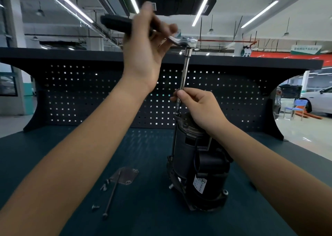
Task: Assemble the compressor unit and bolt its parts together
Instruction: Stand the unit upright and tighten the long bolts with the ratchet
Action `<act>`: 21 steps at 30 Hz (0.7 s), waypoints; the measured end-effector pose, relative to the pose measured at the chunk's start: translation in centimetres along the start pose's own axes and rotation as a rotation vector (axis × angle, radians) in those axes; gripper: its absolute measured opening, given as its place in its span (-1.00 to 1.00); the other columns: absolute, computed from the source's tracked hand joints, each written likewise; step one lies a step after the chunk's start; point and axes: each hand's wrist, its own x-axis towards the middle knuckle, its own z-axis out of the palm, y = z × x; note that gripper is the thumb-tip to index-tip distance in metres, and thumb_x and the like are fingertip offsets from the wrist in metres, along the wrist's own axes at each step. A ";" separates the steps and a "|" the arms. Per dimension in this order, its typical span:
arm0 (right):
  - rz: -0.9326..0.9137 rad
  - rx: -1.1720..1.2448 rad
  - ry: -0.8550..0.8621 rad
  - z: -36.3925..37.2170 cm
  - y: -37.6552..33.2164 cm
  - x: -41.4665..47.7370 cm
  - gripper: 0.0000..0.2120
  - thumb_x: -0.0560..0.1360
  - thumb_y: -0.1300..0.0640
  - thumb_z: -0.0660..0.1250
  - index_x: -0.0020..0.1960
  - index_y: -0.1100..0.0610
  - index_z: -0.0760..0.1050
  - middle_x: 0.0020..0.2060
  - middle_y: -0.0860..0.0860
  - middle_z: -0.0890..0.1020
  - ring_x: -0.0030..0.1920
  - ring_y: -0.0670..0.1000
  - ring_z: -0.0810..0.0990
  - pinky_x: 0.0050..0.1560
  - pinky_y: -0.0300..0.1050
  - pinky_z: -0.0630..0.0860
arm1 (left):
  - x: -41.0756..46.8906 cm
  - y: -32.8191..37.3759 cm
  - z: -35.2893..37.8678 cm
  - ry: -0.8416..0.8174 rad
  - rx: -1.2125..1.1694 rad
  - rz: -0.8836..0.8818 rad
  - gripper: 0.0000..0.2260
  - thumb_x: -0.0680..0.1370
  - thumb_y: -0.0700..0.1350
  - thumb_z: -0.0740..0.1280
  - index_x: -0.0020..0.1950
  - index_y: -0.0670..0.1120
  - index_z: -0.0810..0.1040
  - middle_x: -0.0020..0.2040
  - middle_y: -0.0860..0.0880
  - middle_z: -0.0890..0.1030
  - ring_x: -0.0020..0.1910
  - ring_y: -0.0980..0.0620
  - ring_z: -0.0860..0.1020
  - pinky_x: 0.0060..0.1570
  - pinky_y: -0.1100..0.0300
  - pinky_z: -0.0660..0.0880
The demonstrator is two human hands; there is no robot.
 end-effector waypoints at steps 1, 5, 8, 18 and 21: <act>0.003 -0.001 0.000 0.0 0.1 0.0 -0.79 0.56 0.07 0.22 -0.19 -0.04 0.58 -0.13 0.19 0.67 -0.56 -0.09 0.36 -0.49 -0.23 0.33 | -0.8 0.0 0.4 -0.055 0.166 0.137 -0.76 0.59 -0.14 0.15 -0.28 -0.11 0.41 -0.44 0.06 0.54 -0.26 0.06 0.60 -0.07 0.10 0.54; 0.016 0.038 0.005 0.0 0.2 0.1 -0.82 0.55 0.06 0.26 -0.17 0.00 0.60 -0.20 -0.05 0.69 -0.07 0.26 0.58 -0.06 0.04 0.50 | -1.0 0.2 0.7 -0.093 0.186 0.175 -0.73 0.61 -0.11 0.11 -0.27 -0.12 0.40 -0.47 0.05 0.52 -0.31 0.04 0.59 -0.12 0.12 0.53; 0.010 0.016 -0.071 0.1 0.3 0.2 -0.84 0.55 0.04 0.24 -0.11 -0.05 0.58 -0.13 -0.01 0.69 -0.05 0.04 0.62 -0.01 -0.17 0.51 | 1.1 0.3 0.0 0.110 -0.288 -0.189 -0.67 0.63 -0.02 0.09 -0.27 -0.14 0.39 -0.59 0.04 0.38 -0.53 0.07 0.49 -0.37 0.21 0.51; -0.034 0.042 0.019 0.1 -0.1 -0.1 -0.77 0.56 0.10 0.23 -0.21 -0.08 0.56 -0.13 0.28 0.64 -0.02 0.43 0.49 -0.04 0.23 0.45 | -0.5 -0.4 1.4 -0.006 0.095 0.017 -0.71 0.61 -0.07 0.17 -0.29 -0.12 0.41 -0.48 0.04 0.50 -0.34 0.04 0.57 -0.15 0.14 0.55; -0.014 0.065 0.037 0.0 0.0 -0.1 -0.79 0.54 0.08 0.27 -0.23 -0.05 0.58 -0.18 0.19 0.67 -0.03 0.42 0.50 -0.05 0.28 0.47 | -2.4 -0.4 2.0 -0.232 0.339 0.171 -0.74 0.44 0.08 0.26 -0.39 0.01 0.52 -0.44 0.08 0.56 -0.24 0.07 0.60 0.01 0.10 0.51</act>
